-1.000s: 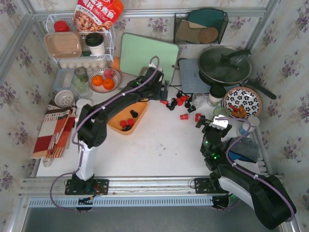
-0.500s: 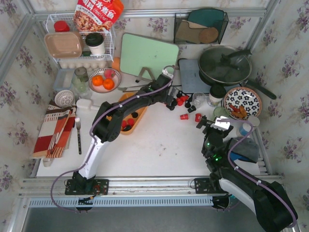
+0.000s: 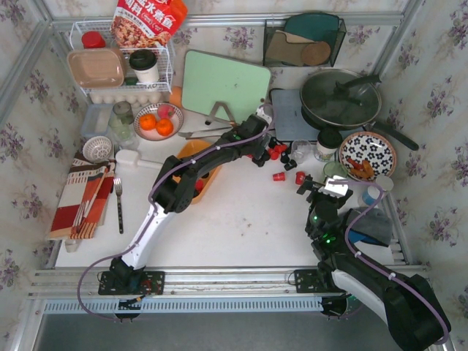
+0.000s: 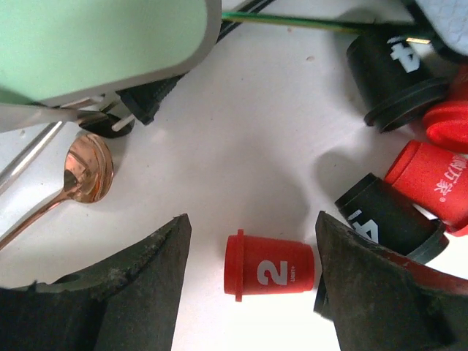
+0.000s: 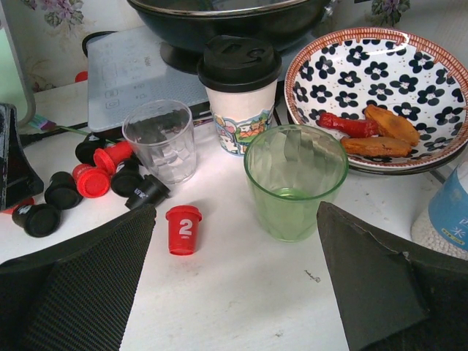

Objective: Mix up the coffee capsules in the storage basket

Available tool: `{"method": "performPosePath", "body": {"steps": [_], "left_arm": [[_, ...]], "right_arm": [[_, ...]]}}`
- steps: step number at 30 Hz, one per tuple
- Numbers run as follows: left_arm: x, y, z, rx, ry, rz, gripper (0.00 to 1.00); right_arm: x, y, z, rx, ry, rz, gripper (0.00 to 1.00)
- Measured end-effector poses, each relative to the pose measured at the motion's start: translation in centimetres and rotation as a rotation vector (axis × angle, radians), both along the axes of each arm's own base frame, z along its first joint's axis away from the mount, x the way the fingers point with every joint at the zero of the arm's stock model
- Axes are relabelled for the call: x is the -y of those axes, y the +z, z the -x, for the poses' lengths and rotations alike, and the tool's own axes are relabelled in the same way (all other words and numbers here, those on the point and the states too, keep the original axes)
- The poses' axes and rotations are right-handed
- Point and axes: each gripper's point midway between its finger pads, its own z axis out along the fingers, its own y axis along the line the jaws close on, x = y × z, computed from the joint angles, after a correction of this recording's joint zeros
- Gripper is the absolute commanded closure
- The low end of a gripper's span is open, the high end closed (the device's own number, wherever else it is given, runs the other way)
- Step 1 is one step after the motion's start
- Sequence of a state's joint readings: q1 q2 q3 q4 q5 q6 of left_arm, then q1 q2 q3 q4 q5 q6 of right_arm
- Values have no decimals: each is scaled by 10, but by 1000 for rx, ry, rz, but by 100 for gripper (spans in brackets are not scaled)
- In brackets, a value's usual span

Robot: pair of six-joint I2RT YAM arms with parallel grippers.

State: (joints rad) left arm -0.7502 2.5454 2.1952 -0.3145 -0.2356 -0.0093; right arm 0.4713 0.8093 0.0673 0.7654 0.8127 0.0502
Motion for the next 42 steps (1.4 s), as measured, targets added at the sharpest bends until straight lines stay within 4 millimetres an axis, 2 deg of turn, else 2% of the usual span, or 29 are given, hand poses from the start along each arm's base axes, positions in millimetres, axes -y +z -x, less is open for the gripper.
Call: {"method": "performPosePath", "body": {"steps": [6, 13, 15, 19, 26, 30, 35, 40, 42], "left_arm": [[-7, -7, 7, -38, 14, -30, 28], [-12, -11, 12, -70, 32, -36, 34], [-13, -11, 12, -75, 38, -35, 38], [-14, -11, 12, -80, 42, -33, 56], [-14, -7, 15, -96, 49, -19, 59], [-15, 18, 17, -80, 57, 9, 59], [-29, 65, 32, -42, 68, 51, 59], [-59, 102, 48, 22, 112, 69, 58], [-74, 111, 52, 45, 139, 68, 58]], "right_arm": [[-1, 0, 0, 0, 3, 0, 0], [-1, -1, 0, -4, 4, 2, 0], [-1, -3, -1, -10, 5, 6, 0], [-1, -4, -1, -16, 7, 9, 0], [-2, -7, -1, -25, 8, 13, 0], [-2, -8, -1, -29, 8, 15, 0], [-2, -8, -1, -29, 8, 15, 0], [-2, -8, -1, -30, 8, 15, 0], [-2, -8, -1, -30, 8, 16, 0]]}}
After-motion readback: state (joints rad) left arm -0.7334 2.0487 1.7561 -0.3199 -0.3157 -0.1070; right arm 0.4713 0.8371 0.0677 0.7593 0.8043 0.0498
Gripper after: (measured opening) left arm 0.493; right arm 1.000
